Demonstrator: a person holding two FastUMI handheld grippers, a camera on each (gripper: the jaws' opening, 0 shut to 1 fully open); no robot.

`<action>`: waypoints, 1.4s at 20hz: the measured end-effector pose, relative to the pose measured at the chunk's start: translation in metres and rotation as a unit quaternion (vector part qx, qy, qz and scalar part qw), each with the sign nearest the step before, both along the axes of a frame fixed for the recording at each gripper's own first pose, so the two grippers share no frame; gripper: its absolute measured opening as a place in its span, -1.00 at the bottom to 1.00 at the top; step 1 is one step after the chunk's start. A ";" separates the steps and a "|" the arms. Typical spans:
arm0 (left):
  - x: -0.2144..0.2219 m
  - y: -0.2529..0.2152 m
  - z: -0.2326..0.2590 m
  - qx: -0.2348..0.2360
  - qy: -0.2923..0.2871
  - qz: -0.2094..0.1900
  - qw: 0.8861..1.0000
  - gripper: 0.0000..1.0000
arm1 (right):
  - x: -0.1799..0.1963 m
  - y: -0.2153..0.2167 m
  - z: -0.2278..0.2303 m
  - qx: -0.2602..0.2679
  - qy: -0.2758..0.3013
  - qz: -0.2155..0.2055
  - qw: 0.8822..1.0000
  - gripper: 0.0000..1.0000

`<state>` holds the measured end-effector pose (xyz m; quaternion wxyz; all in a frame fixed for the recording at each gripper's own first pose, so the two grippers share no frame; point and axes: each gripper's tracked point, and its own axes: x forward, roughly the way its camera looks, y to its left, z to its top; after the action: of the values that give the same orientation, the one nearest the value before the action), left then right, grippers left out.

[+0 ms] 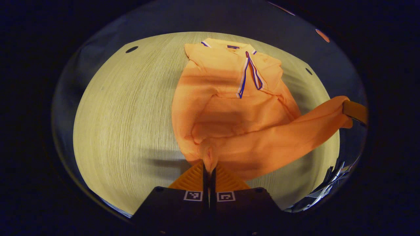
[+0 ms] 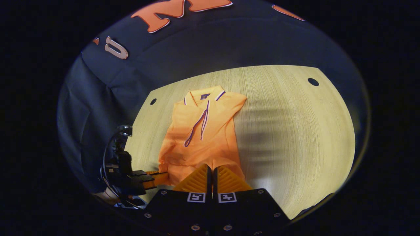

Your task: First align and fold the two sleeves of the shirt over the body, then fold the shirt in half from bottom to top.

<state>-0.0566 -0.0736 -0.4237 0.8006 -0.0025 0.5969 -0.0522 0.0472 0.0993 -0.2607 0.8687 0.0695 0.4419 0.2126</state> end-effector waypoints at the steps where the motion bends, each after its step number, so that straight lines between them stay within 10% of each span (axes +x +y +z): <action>1: 0.006 0.004 0.011 -0.005 -0.014 -0.003 1.000 -0.98 | 0.002 -0.001 0.001 0.000 -0.004 -0.002 1.000 -1.00; 12: 0.139 0.006 0.103 -0.051 -0.133 -0.002 0.990 -0.98 | 0.077 0.005 0.044 0.023 -0.056 -0.028 0.998 -1.00; 28: 0.265 0.028 0.027 -0.026 -0.099 -0.003 0.995 -0.98 | 0.215 0.039 -0.029 -0.032 -0.041 -0.037 0.998 -0.99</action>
<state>0.2086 -0.0455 -0.3964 0.8553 -0.0164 0.5130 -0.0704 0.2622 0.1379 -0.2894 0.8951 0.0493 0.4097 0.1690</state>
